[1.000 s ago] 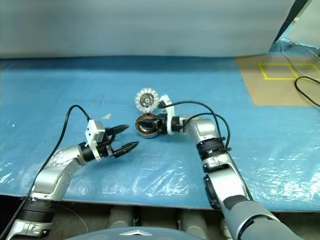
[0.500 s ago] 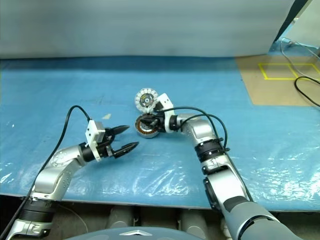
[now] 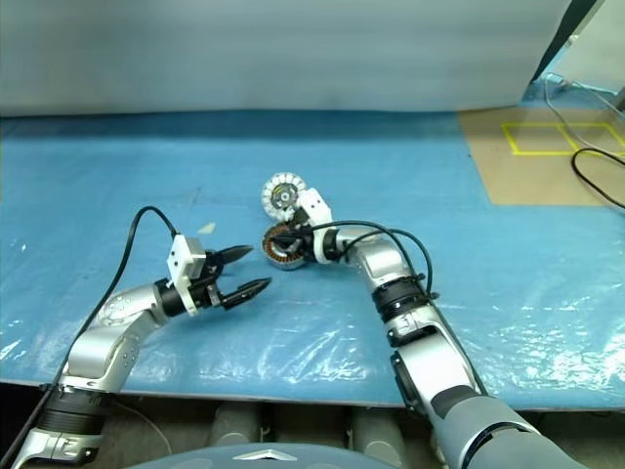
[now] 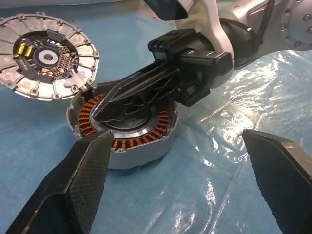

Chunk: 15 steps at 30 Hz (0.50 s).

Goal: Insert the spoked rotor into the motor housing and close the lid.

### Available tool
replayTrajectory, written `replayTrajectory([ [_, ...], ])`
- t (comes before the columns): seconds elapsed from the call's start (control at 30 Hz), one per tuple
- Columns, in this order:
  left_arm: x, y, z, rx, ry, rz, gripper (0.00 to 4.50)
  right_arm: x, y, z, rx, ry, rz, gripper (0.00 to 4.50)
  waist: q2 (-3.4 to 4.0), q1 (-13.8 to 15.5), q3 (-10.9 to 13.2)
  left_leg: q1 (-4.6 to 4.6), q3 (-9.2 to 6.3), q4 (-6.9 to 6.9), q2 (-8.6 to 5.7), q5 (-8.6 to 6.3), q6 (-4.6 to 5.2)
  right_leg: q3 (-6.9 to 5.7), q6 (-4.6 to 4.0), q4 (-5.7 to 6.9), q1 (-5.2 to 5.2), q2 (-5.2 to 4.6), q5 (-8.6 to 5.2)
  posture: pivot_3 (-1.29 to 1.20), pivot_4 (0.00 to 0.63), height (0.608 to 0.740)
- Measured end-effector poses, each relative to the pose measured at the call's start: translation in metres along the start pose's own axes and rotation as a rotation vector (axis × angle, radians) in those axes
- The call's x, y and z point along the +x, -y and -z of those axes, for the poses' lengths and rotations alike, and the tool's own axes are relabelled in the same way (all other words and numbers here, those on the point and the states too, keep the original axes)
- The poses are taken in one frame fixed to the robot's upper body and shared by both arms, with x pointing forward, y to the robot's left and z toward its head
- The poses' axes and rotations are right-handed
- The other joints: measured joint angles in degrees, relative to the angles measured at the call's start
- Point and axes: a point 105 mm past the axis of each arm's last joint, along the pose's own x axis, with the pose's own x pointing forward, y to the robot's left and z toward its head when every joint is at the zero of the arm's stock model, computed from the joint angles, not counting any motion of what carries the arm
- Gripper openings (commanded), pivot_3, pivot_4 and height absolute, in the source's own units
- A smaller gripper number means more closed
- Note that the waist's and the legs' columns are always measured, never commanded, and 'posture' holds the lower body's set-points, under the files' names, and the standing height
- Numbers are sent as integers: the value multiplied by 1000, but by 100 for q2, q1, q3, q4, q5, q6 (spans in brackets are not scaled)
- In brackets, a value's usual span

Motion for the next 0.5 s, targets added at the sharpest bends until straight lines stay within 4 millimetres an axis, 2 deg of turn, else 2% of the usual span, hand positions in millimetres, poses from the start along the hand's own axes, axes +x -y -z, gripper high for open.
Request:
replayTrajectory([
  [0.17, 0, 0, 0, 2, -3, 1, 4500, 3, 12, -1, 84, -72, 56, 29, 4, 17, -2, 101, 0, -14, -1, -4, 4, 9, 2, -2, 85, -3, -4, 0, 150, 740],
  [0.23, 0, 0, 0, 5, -2, 0, 4500, 2, 15, 1, 86, -80, 67, 29, 4, 32, -2, 132, -1, -16, -2, -14, 19, 11, 35, -4, 113, -5, -23, 0, 150, 740],
  [0.5, 0, 0, 0, 12, -3, -2, 4500, -2, 8, 4, 50, -85, 29, 29, 4, 45, -4, 131, -2, -30, -10, -13, 18, 13, 40, -10, 111, -11, -26, 0, 150, 740],
])
